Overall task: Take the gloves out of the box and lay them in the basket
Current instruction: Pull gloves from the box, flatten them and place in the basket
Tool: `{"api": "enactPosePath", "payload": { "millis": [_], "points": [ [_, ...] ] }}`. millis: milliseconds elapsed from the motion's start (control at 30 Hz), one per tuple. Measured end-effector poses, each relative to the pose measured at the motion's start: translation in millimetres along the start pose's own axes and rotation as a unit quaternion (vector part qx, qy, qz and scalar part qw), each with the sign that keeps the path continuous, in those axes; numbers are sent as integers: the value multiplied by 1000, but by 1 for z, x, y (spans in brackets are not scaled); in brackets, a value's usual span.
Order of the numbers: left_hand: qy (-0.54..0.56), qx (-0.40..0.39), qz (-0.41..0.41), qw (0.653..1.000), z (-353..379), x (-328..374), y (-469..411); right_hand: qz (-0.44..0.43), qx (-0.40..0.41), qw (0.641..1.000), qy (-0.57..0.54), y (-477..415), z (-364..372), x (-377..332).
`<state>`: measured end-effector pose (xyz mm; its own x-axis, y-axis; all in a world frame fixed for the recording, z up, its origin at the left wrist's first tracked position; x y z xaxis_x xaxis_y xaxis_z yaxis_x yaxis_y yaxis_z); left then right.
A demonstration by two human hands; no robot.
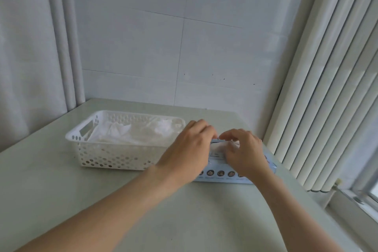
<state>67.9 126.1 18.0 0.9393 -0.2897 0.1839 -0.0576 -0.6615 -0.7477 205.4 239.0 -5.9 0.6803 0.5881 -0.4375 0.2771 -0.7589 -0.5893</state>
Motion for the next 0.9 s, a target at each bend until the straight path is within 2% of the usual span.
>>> {"api": "enactPosePath", "payload": {
  "millis": [133,200,333,500,633,800,900],
  "points": [
    [15,-61,13,998,28,11,18,15,-19,999,-24,-2,0,5],
    [-20,-92,11,996,41,7,29,13,-26,999,-29,-3,1,8],
    [-91,-90,27,991,54,-6,39,8,-34,999,-11,-2,7,13],
    [-42,-86,3,995,61,-11,41,-10,30,999,12,-1,5,14],
    [-40,-89,-2,995,58,-11,42,-35,115,993,-3,0,-4,13],
    [-74,-51,51,995,54,-3,46,-54,210,976,-33,4,-16,8],
    [-100,-53,75,991,59,-4,47,-52,214,972,-85,4,-20,4]
  ]
}}
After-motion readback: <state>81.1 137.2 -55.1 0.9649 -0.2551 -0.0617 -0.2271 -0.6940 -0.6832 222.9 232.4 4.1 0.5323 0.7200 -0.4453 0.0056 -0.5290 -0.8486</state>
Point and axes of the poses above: each hand's wrist, its own y-axis away from the middle knuckle, its own z-axis out of the palm, x = y × z, the point moved 6 cm from there along -y, towards the middle knuckle, and after that the axes turned 7 degrees about x, right-handed, at the moved point
